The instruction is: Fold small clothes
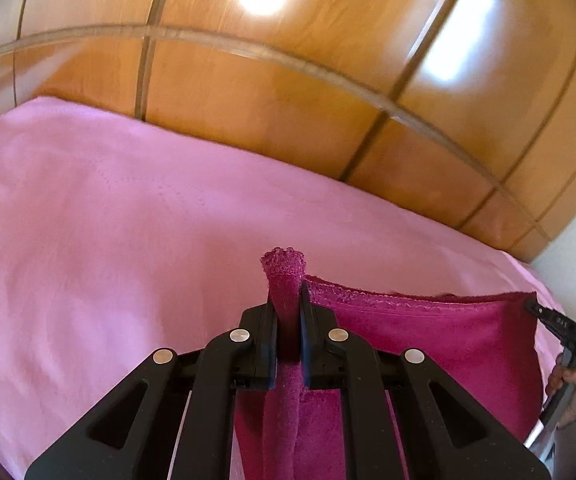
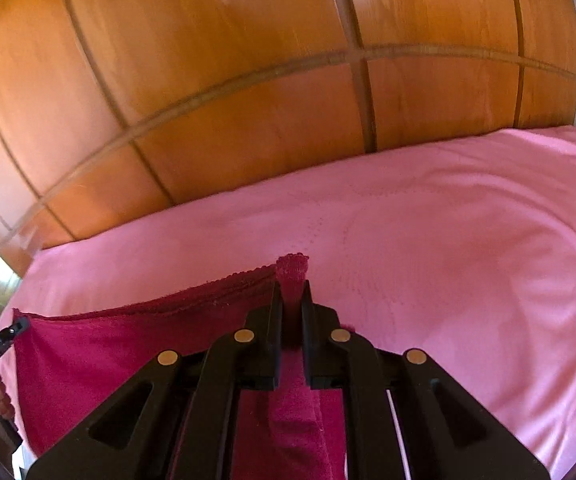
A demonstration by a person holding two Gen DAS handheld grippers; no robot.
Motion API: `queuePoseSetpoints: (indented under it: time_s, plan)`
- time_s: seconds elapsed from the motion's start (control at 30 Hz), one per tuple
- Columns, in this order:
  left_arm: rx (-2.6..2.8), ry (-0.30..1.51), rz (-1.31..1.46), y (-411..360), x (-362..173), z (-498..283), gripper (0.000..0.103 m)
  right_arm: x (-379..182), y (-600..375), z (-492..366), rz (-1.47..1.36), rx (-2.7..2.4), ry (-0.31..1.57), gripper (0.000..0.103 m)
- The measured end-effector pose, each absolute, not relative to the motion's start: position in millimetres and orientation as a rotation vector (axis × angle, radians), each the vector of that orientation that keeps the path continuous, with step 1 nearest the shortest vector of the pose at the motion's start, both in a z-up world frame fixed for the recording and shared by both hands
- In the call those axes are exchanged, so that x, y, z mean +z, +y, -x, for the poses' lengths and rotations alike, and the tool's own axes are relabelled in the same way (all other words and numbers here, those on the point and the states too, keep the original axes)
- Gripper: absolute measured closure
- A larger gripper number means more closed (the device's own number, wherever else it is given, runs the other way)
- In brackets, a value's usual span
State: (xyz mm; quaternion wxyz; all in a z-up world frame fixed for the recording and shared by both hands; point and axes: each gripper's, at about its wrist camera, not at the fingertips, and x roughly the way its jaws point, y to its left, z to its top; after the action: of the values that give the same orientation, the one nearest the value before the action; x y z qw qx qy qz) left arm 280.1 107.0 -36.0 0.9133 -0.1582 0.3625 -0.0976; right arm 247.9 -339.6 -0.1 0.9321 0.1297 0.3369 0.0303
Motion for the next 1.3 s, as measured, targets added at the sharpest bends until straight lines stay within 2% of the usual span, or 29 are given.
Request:
queuePoseSetpoints:
  time_s: [0.2, 0.3, 0.37, 0.47, 0.53, 0.6, 0.7, 0.8, 0.97, 1.0, 1.03, 1.07, 1.13, 1.27, 1.3]
  plan:
    - [-0.122, 0.881, 0.237, 98, -84, -321, 0.096, -43, -345, -283, -0.26, 0.003, 0.8, 0.096]
    - [-0.125, 0.898, 0.266, 102, -91, -328, 0.093, -44, -350, -285, -0.279, 0.005, 0.808, 0.094]
    - [-0.137, 0.905, 0.267, 105, -87, -325, 0.09, -40, -354, -283, -0.285, 0.016, 0.808, 0.085]
    - [-0.14, 0.882, 0.288, 114, -75, -303, 0.076, -29, -359, -258, -0.308, 0.067, 0.774, 0.061]
    - [-0.17, 0.86, 0.319, 124, -70, -283, 0.07, -25, -363, -233, -0.32, 0.119, 0.759, 0.052]
    - [-0.213, 0.84, 0.36, 135, -68, -252, 0.059, -24, -368, -204, -0.323, 0.185, 0.761, 0.051]
    - [-0.279, 0.85, 0.396, 146, -75, -205, 0.059, -28, -374, -163, -0.33, 0.253, 0.775, 0.05]
    - [-0.333, 0.858, 0.443, 150, -85, -168, 0.052, -34, -379, -121, -0.324, 0.3, 0.802, 0.049]
    - [-0.409, 0.882, 0.49, 147, -100, -113, 0.052, -56, -374, -77, -0.313, 0.324, 0.865, 0.048]
    - [-0.415, 0.885, 0.487, 143, -102, -108, 0.052, -64, -371, -74, -0.299, 0.311, 0.889, 0.051]
    - [-0.411, 0.884, 0.473, 139, -104, -104, 0.052, -68, -366, -73, -0.281, 0.287, 0.899, 0.072]
    - [-0.377, 0.885, 0.435, 134, -105, -104, 0.053, -70, -364, -75, -0.261, 0.258, 0.897, 0.081]
    - [-0.326, 0.896, 0.362, 126, -106, -107, 0.056, -66, -366, -78, -0.243, 0.212, 0.868, 0.092]
    - [-0.248, 0.885, 0.226, 111, -99, -108, 0.056, -68, -366, -78, -0.145, 0.142, 0.878, 0.088]
    - [-0.23, 0.879, 0.209, 111, -97, -103, 0.056, -63, -363, -75, -0.115, 0.128, 0.867, 0.078]
